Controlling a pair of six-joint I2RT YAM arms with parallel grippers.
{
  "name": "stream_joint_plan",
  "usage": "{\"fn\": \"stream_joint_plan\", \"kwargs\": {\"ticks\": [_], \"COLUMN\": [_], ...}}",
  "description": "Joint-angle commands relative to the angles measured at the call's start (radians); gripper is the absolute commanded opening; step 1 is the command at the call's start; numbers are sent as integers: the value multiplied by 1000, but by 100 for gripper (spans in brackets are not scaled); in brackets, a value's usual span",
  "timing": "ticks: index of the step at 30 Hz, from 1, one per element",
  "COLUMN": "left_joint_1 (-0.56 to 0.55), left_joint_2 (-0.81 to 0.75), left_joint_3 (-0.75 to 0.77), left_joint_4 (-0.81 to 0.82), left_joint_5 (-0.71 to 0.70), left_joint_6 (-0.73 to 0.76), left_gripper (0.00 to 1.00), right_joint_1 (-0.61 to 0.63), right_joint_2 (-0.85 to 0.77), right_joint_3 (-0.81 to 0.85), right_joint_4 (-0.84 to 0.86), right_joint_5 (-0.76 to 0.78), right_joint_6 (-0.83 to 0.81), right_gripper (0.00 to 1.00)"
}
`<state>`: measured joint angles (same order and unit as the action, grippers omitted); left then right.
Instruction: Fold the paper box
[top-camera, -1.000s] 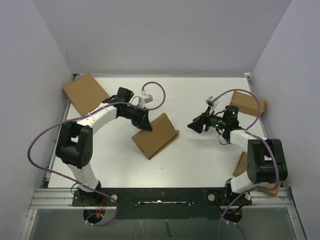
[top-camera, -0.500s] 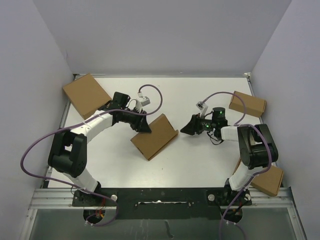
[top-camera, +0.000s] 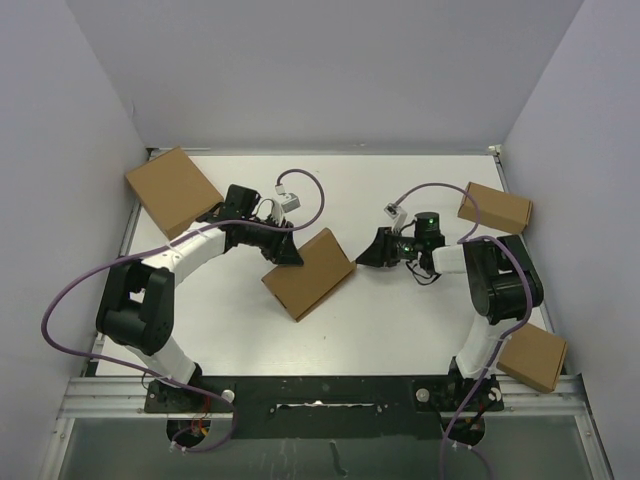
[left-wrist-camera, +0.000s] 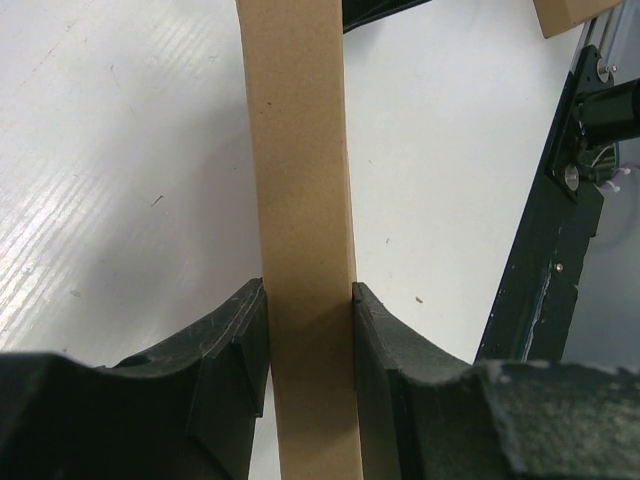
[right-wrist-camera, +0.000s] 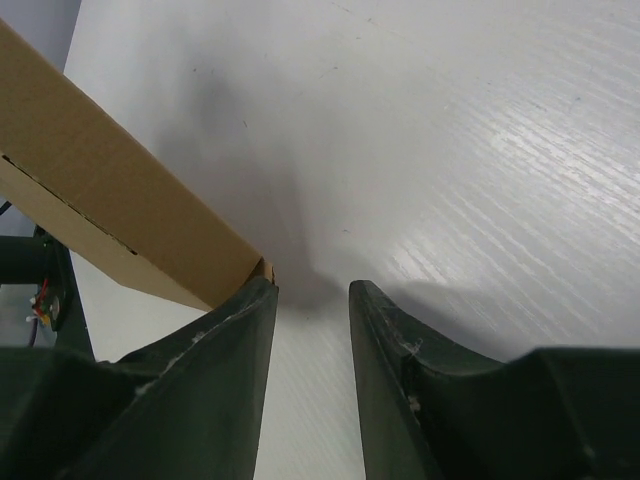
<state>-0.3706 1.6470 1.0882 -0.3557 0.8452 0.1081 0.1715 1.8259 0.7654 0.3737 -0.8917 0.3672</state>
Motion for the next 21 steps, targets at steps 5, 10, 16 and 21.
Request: {"fn": "stream_joint_plan", "kwargs": {"ticks": [5, 10, 16, 21], "left_joint_1": [5, 13, 25, 34], "left_joint_2": [-33, -33, -33, -29], "left_joint_3": [-10, -11, -15, -15], "left_joint_4": [54, 55, 54, 57], "left_joint_5": [-9, -4, 5, 18], "left_joint_6": [43, 41, 41, 39], "left_gripper": [19, 19, 19, 19], "right_joint_1": [37, 47, 19, 23], "right_joint_2": [4, -4, -49, -34], "right_joint_3": [47, 50, 14, 14], "right_joint_4": [3, -16, 51, 47], "right_joint_5": [-30, -31, -54, -56], "right_joint_6": [-17, -36, -4, -13], "right_gripper": [32, 31, 40, 39]}}
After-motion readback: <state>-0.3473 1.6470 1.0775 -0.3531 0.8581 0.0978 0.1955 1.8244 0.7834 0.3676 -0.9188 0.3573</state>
